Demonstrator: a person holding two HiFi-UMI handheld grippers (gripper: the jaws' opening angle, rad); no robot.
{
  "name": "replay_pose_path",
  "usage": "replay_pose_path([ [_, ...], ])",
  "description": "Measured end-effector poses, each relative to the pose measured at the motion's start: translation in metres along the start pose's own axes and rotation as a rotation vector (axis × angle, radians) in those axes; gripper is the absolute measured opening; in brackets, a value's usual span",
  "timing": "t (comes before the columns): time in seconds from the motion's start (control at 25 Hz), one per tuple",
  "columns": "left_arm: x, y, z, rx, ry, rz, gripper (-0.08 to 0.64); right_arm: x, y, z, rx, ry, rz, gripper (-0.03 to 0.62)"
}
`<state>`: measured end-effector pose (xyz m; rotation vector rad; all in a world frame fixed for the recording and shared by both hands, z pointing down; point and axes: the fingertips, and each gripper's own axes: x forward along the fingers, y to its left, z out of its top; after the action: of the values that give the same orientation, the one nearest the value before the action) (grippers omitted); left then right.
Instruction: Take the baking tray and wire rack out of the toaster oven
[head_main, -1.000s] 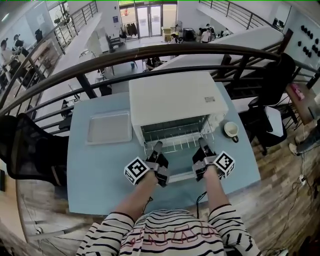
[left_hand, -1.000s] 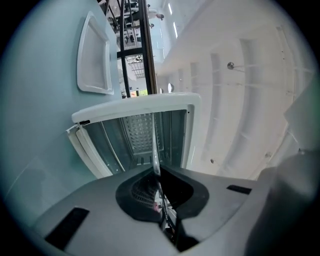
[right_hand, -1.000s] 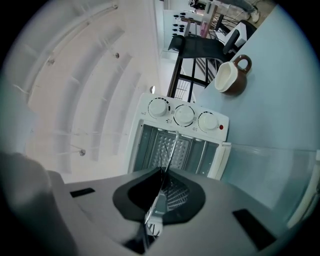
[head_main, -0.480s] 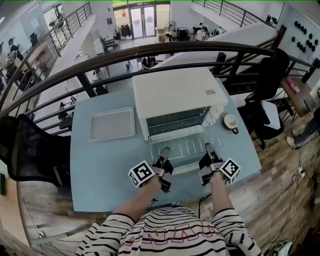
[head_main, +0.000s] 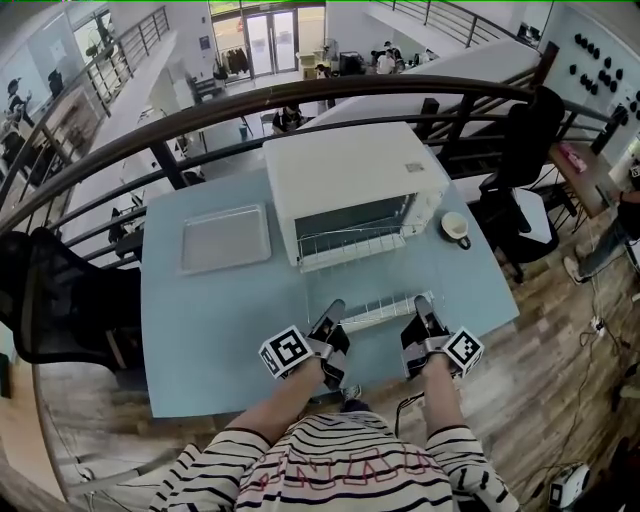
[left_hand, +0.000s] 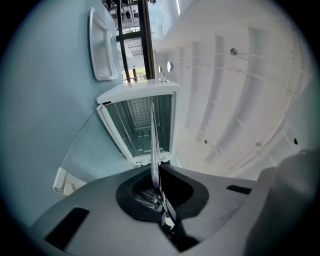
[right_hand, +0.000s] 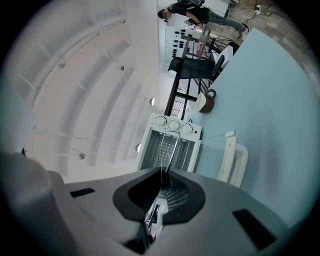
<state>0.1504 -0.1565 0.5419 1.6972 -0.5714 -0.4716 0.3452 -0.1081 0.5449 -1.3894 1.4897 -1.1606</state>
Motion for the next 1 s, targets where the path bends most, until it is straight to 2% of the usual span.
replay_pose_path([
  [0.36, -0.062, 0.004, -0.005, 0.004, 0.026, -0.006, 0.025, -0.039, 0.003, -0.054, -0.005, 0.001, -0.02, 0.029],
  [0.52, -0.105, 0.015, 0.007, 0.008, 0.008, 0.011, 0.025, -0.046, 0.012, -0.095, -0.011, 0.034, -0.014, 0.029],
  [0.64, -0.134, 0.02, 0.018, 0.0, -0.017, -0.005, 0.025, -0.047, 0.014, -0.128, -0.016, 0.063, -0.015, 0.029],
  [0.76, -0.169, 0.032, 0.03, 0.019, -0.033, 0.042, 0.025, -0.051, 0.019, -0.163, -0.014, 0.094, -0.01, 0.029],
  [1.0, -0.232, 0.049, 0.058, 0.028, -0.085, 0.076, 0.025, -0.049, 0.026, -0.231, -0.02, 0.165, -0.009, 0.029],
])
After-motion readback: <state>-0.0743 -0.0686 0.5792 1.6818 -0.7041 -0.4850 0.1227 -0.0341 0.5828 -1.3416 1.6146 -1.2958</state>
